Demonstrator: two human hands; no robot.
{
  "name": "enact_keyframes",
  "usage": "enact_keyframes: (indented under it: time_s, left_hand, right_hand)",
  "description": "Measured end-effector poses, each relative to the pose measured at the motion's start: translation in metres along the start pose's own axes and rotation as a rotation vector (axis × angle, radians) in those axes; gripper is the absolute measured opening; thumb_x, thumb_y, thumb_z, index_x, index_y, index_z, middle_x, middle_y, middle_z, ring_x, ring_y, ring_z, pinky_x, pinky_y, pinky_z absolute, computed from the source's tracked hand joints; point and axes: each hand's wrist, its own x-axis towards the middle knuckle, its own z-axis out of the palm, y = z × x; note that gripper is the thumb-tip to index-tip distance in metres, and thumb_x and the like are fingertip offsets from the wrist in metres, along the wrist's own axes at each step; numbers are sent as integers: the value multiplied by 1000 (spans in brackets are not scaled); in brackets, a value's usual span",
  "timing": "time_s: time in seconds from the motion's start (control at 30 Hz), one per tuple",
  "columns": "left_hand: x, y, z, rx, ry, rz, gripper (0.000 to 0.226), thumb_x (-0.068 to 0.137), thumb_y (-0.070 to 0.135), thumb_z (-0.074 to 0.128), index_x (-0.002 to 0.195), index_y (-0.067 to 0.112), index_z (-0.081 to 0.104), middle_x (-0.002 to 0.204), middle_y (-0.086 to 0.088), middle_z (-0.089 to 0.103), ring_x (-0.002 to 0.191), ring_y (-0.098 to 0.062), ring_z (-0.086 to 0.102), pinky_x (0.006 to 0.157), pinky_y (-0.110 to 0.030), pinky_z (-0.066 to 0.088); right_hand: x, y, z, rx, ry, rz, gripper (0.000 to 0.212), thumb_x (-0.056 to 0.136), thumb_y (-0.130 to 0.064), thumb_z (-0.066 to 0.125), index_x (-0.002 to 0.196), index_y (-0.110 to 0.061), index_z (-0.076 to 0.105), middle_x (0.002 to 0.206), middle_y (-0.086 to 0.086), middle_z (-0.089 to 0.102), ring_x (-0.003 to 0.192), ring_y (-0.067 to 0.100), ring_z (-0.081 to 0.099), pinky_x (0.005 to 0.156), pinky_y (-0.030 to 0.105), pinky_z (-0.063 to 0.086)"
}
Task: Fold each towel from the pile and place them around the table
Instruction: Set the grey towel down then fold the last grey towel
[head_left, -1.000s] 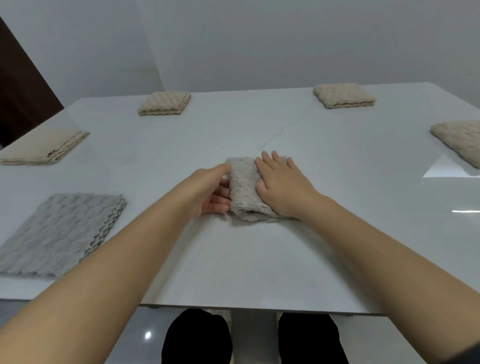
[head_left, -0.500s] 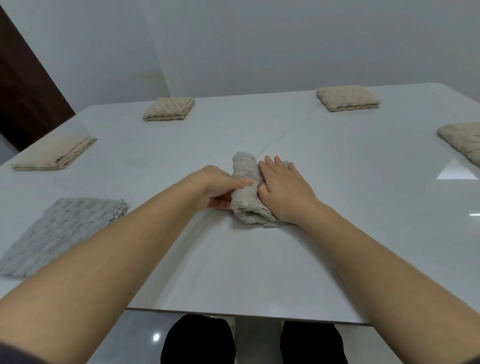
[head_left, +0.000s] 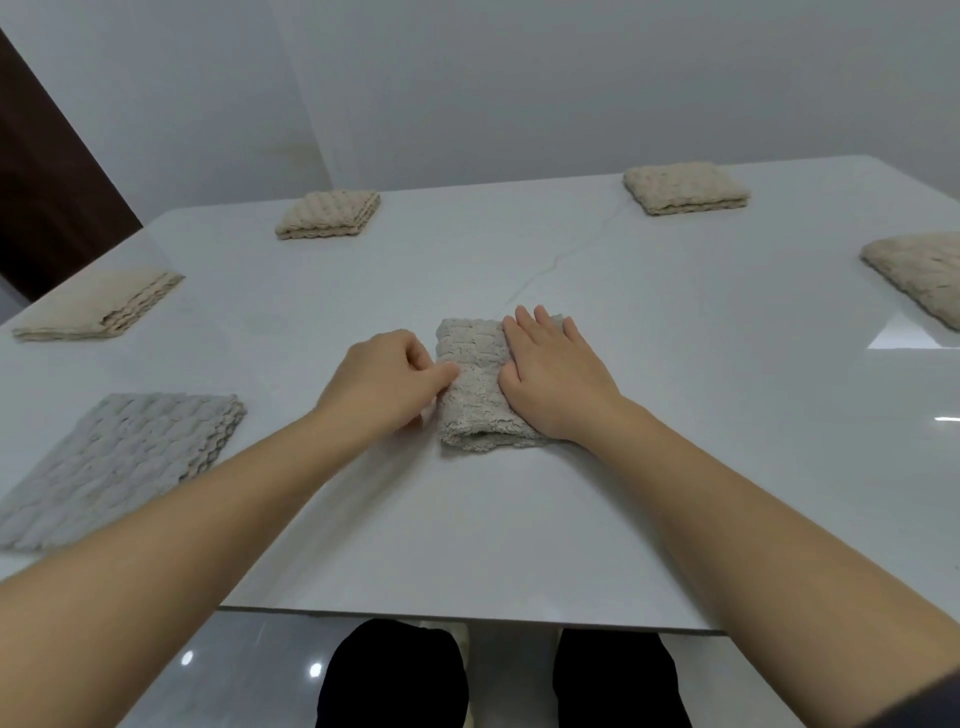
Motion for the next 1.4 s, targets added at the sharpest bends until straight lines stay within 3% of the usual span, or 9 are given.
enact_keyframes:
  time_s: [0.17, 0.27, 0.4, 0.57, 0.7, 0.93, 1.13, 1.3, 1.4]
  left_hand:
    - [-53, -17, -11, 567, 190, 993, 13, 87, 17, 53, 91, 20, 65, 89, 7, 61, 58, -18, 52, 42, -29, 39]
    - [-64, -27, -6, 881, 33, 1186, 36, 81, 1, 43, 108, 12, 65, 98, -2, 64, 56, -24, 53, 35, -30, 36]
    - [-65, -25, 6, 1084, 100, 1083, 64, 75, -8, 23, 127, 2, 59, 116, -8, 64, 44, -23, 47, 37, -24, 20]
    - [-71, 0, 27, 1283, 209, 904, 49, 74, -4, 26, 92, 7, 70, 87, -8, 60, 40, -18, 35, 44, -24, 9]
    - [-55, 7, 39, 1427, -44, 643, 43, 85, -4, 42, 128, -1, 37, 120, -16, 44, 57, -29, 44, 57, -29, 52]
    - [-49, 43, 30, 1831, -96, 547, 63, 73, 1, 48, 136, 1, 45, 137, -17, 45, 78, -42, 55, 50, -32, 49]
    - [-39, 39, 33, 1840, -262, 523, 54, 56, -5, 36, 98, 10, 67, 94, -1, 66, 60, -22, 60, 37, -24, 34]
    - [-32, 50, 33, 1797, -250, 456, 44, 88, 3, 54, 132, -2, 48, 139, -19, 46, 113, -35, 57, 69, -31, 52]
    - [-23, 56, 32, 1838, -472, 465, 41, 84, -1, 49, 123, -6, 55, 128, -23, 58, 85, -37, 59, 38, -20, 40]
  right_hand:
    - [1, -1, 2, -17, 9, 10, 59, 100, -28, 23, 155, -8, 13, 163, 9, 10, 150, 24, 4, 121, 41, 2]
    - [2, -2, 3, -28, 5, 24, 60, 100, -29, 23, 154, -7, 14, 163, 10, 11, 150, 25, 4, 121, 43, 3]
    - [2, -5, 1, -22, -17, 68, 60, 100, -29, 23, 155, -7, 12, 163, 10, 9, 150, 26, 1, 121, 43, 1]
    - [3, -10, 1, -8, -9, 123, 60, 100, -30, 23, 154, -5, 12, 163, 11, 8, 150, 27, 1, 121, 44, 0]
    - [3, -12, 1, 3, 10, 136, 58, 101, -29, 23, 153, -5, 16, 162, 12, 13, 150, 28, 4, 121, 44, 1]
    - [3, -11, 2, 5, 21, 136, 56, 102, -28, 23, 152, -4, 18, 161, 12, 17, 149, 28, 6, 121, 44, 3]
    - [3, -10, 4, 6, 10, 135, 56, 102, -28, 21, 153, -4, 14, 162, 11, 12, 150, 27, 3, 121, 45, 2]
    - [4, -10, 5, -5, 21, 141, 56, 102, -28, 22, 153, -5, 15, 162, 10, 13, 150, 27, 4, 121, 45, 2]
    - [4, -10, 5, -10, 23, 136, 56, 103, -28, 21, 153, -5, 16, 162, 10, 14, 150, 27, 4, 121, 44, 2]
